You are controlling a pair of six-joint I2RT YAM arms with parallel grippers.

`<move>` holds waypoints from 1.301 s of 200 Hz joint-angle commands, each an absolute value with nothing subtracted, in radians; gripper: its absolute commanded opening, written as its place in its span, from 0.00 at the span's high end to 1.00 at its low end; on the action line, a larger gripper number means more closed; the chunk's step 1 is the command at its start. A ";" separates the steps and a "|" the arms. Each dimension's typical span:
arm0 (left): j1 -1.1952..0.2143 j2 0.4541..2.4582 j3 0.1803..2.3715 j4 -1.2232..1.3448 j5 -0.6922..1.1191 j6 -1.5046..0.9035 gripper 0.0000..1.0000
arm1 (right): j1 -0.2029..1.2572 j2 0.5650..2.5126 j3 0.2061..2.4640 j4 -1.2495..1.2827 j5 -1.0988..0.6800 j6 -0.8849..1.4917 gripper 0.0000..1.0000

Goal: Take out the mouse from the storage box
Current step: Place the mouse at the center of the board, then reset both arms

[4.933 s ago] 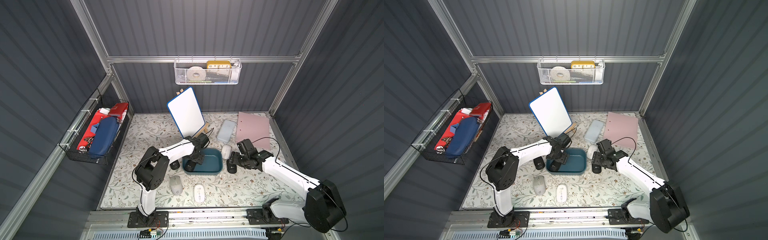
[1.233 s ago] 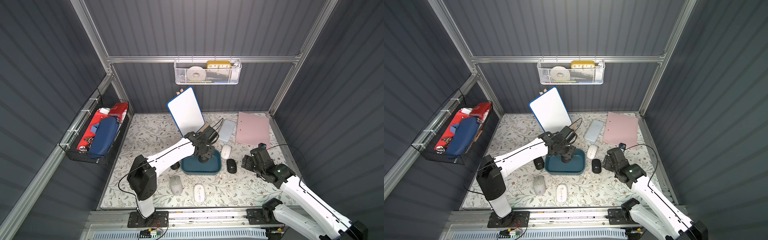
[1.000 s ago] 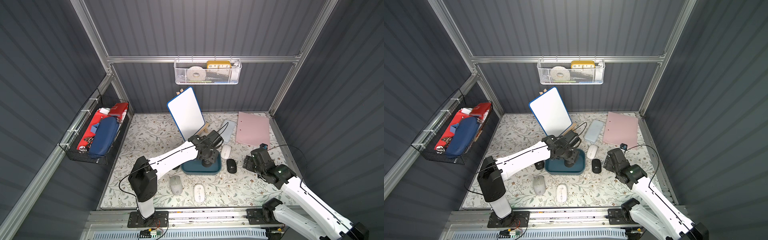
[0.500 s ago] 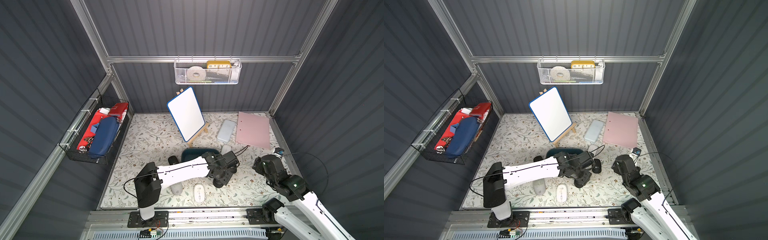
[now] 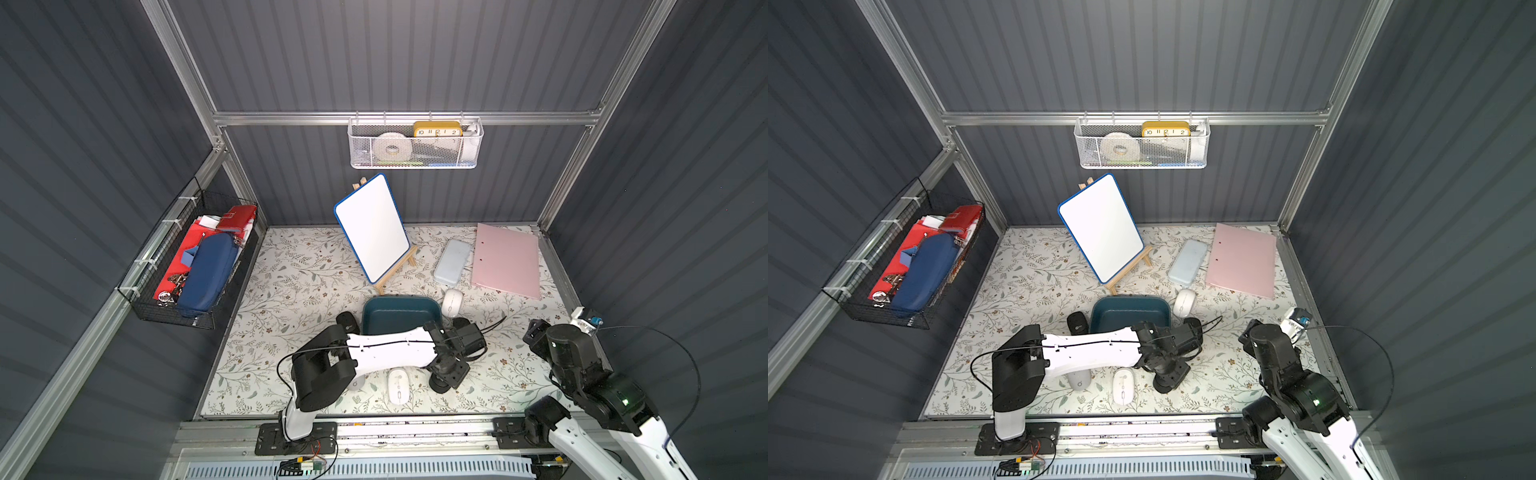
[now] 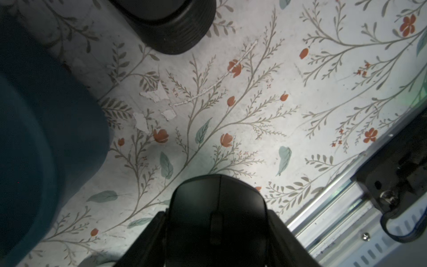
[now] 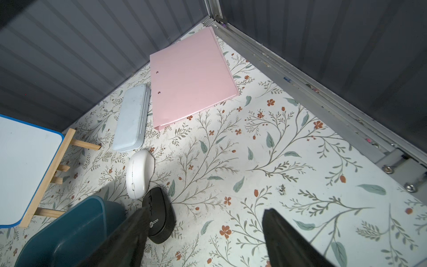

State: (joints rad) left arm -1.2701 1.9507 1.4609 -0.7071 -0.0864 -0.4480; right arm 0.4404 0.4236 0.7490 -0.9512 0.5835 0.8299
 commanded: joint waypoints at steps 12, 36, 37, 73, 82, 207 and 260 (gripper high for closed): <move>-1.276 2.000 1.439 -0.663 -0.063 -0.456 0.52 | 0.442 0.388 0.769 -0.997 0.626 0.859 0.19; -1.278 2.023 1.430 -0.652 -0.073 -0.456 0.51 | 0.442 0.387 0.763 -0.998 0.623 0.861 0.19; -1.278 2.024 1.430 -0.651 -0.073 -0.456 0.51 | 0.442 0.387 0.763 -0.998 0.624 0.862 0.19; -1.278 2.040 1.428 -0.630 -0.097 -0.465 0.44 | 0.442 0.387 0.763 -0.990 0.619 0.858 0.19; -1.279 2.037 1.429 -0.622 -0.095 -0.476 0.41 | 0.442 0.389 0.762 -0.984 0.611 0.851 0.19; -1.274 1.690 1.444 -0.631 -0.263 -0.452 0.01 | 0.442 0.424 0.788 -0.950 0.588 0.804 0.19; -1.186 1.515 1.369 -0.656 -0.503 -0.530 0.01 | 0.441 0.505 0.800 -0.885 0.517 0.733 0.17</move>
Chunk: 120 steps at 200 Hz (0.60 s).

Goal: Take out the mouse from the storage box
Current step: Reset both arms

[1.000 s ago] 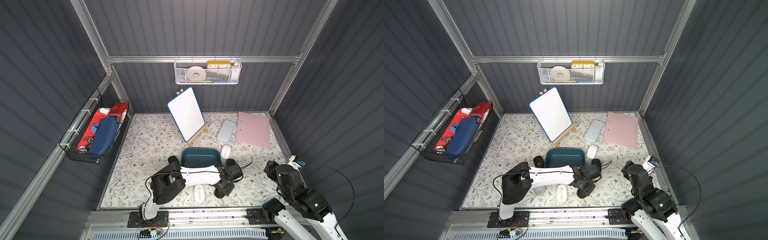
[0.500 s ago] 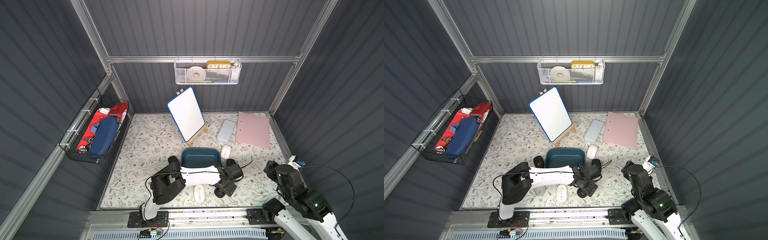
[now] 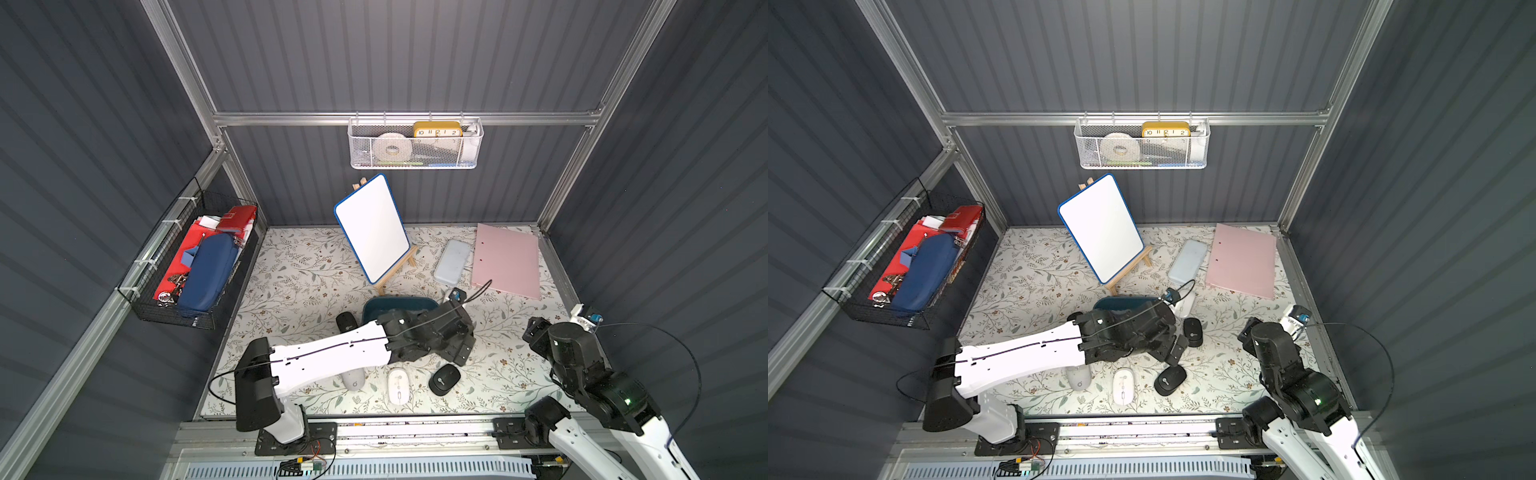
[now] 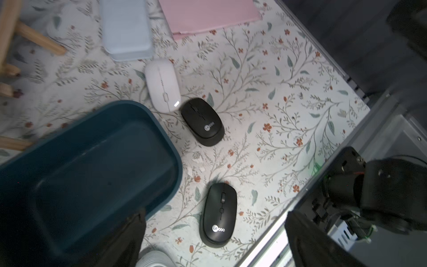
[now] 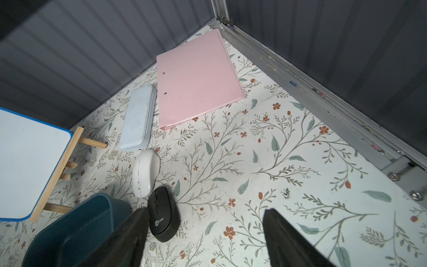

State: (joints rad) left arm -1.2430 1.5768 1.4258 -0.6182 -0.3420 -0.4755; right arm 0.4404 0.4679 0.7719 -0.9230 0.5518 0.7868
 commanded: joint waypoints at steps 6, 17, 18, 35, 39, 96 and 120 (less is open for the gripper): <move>-1.155 1.489 1.353 -0.657 -0.517 -0.539 0.01 | 0.442 0.515 0.804 -0.881 0.513 0.724 0.16; -1.104 1.435 1.322 -0.659 -0.580 -0.571 0.01 | 0.442 0.535 0.816 -0.880 0.514 0.710 0.14; -1.100 1.429 1.318 -0.659 -0.587 -0.574 0.01 | 0.442 0.537 0.818 -0.880 0.514 0.708 0.14; -1.029 1.338 1.266 -0.641 -0.679 -0.596 0.01 | 0.442 0.568 0.838 -0.866 0.522 0.671 0.09; -1.012 1.316 1.254 -0.629 -0.684 -0.588 0.01 | 0.441 0.576 0.843 -0.863 0.521 0.662 0.08; -0.724 1.109 1.047 -0.365 -0.876 -0.510 0.01 | 0.442 0.704 0.906 -0.782 0.547 0.576 0.01; -0.621 1.115 0.970 -0.250 -0.879 -0.442 0.00 | 0.441 0.712 0.893 -0.722 0.566 0.552 0.01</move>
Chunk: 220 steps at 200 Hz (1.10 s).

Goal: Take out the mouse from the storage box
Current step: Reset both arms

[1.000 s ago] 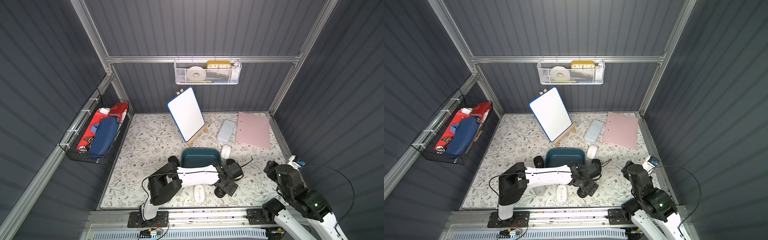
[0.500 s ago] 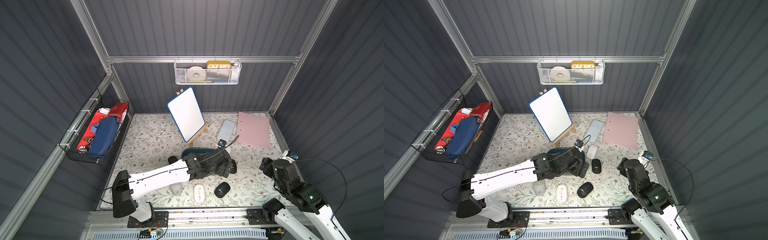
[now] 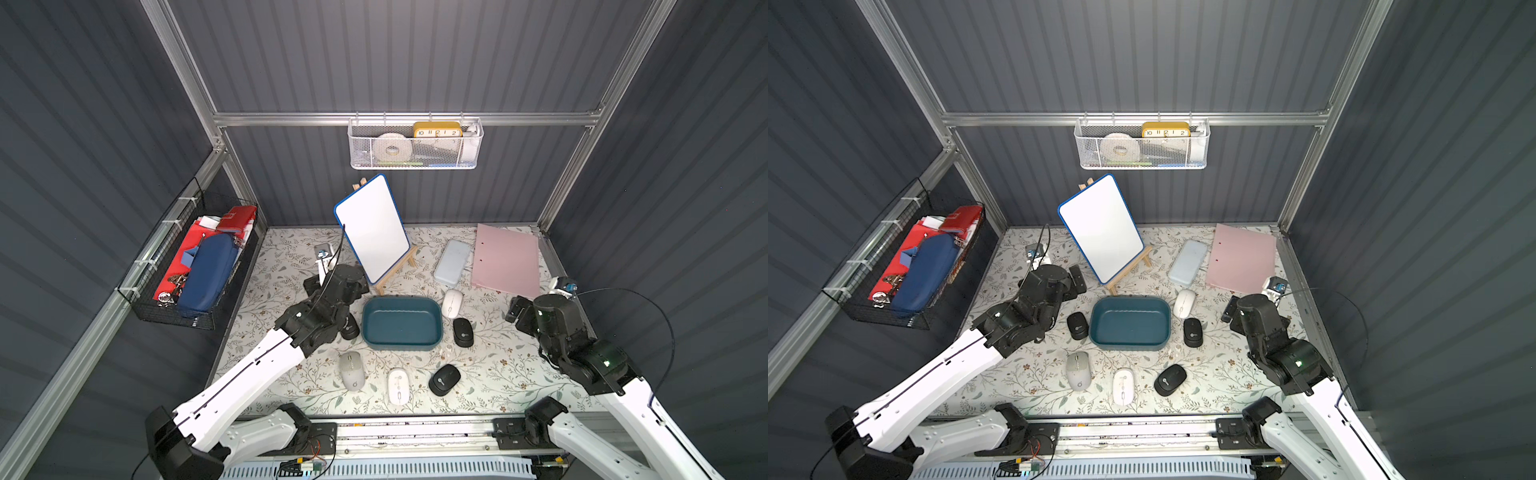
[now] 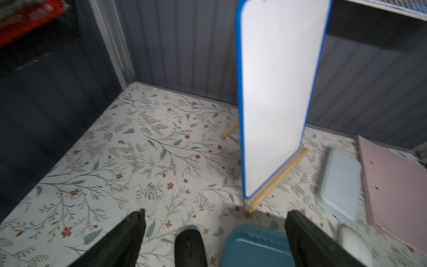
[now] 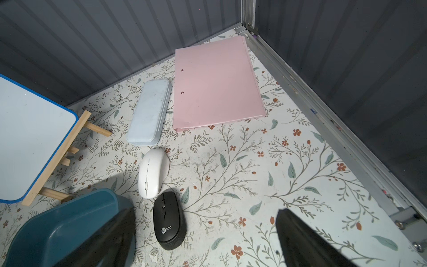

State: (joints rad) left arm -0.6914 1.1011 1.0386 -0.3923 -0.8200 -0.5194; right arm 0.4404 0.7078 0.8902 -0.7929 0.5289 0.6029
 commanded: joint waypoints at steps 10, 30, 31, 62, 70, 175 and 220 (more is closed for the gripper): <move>-0.581 1.137 0.953 -0.235 -0.898 -0.455 0.01 | 0.441 0.702 0.880 -0.690 0.562 0.530 0.01; -0.474 1.160 0.917 -0.203 -0.862 -0.486 0.01 | 0.442 0.677 0.845 -0.632 0.577 0.481 0.01; -0.470 1.160 0.912 -0.200 -0.861 -0.486 0.01 | 0.441 0.676 0.844 -0.630 0.578 0.479 0.01; -0.348 1.147 0.789 -0.025 -0.829 -0.435 0.01 | 0.441 0.639 0.808 -0.610 0.596 0.401 0.01; -0.317 1.153 0.761 0.019 -0.813 -0.419 0.01 | 0.441 0.624 0.798 -0.606 0.603 0.381 0.01; -0.110 1.421 0.449 0.819 -0.671 -0.116 0.01 | 0.442 0.582 0.698 -0.464 0.614 0.250 0.01; -0.075 1.512 0.380 1.100 -0.568 -0.035 0.01 | 0.440 0.690 0.666 -0.300 0.669 0.206 0.01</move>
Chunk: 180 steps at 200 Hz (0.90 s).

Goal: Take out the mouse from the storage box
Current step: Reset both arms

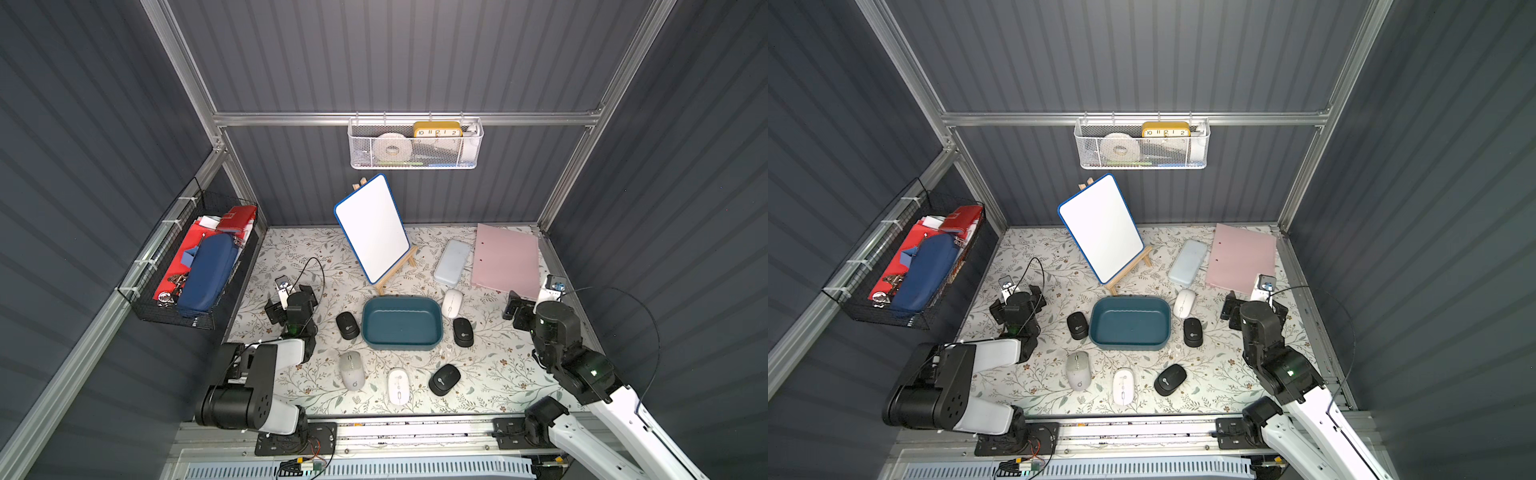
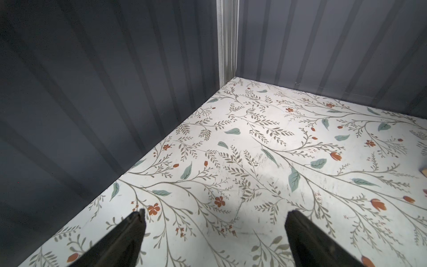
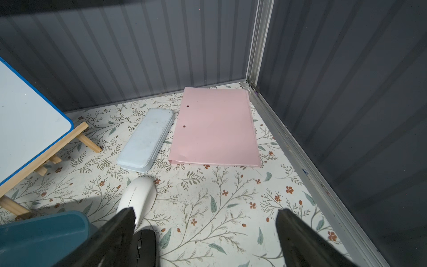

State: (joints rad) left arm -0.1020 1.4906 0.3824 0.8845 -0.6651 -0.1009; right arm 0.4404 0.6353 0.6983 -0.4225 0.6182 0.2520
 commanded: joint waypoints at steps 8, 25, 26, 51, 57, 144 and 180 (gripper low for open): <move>-0.064 1.521 0.377 1.129 -0.536 -0.039 0.01 | 0.440 0.716 0.661 -0.273 0.674 0.188 0.01; -0.032 1.531 0.394 1.114 -0.477 -0.080 0.01 | 0.440 0.772 0.641 -0.206 0.722 0.177 0.01; -0.032 1.535 0.391 1.123 -0.469 -0.084 0.01 | 0.440 0.776 0.639 -0.198 0.724 0.176 0.01; 0.000 1.664 0.356 1.322 -0.364 -0.088 0.01 | 0.436 0.857 0.551 0.031 0.756 0.092 0.01; 0.000 1.700 0.364 1.338 -0.353 -0.079 0.01 | 0.432 0.877 0.530 0.086 0.765 0.074 0.01; 0.060 1.700 0.457 1.184 -0.339 -0.152 0.01 | 0.267 1.331 0.354 0.738 0.637 -0.021 0.01; 0.060 1.701 0.457 1.183 -0.339 -0.152 0.01 | 0.208 1.413 0.336 0.894 0.505 -0.069 0.01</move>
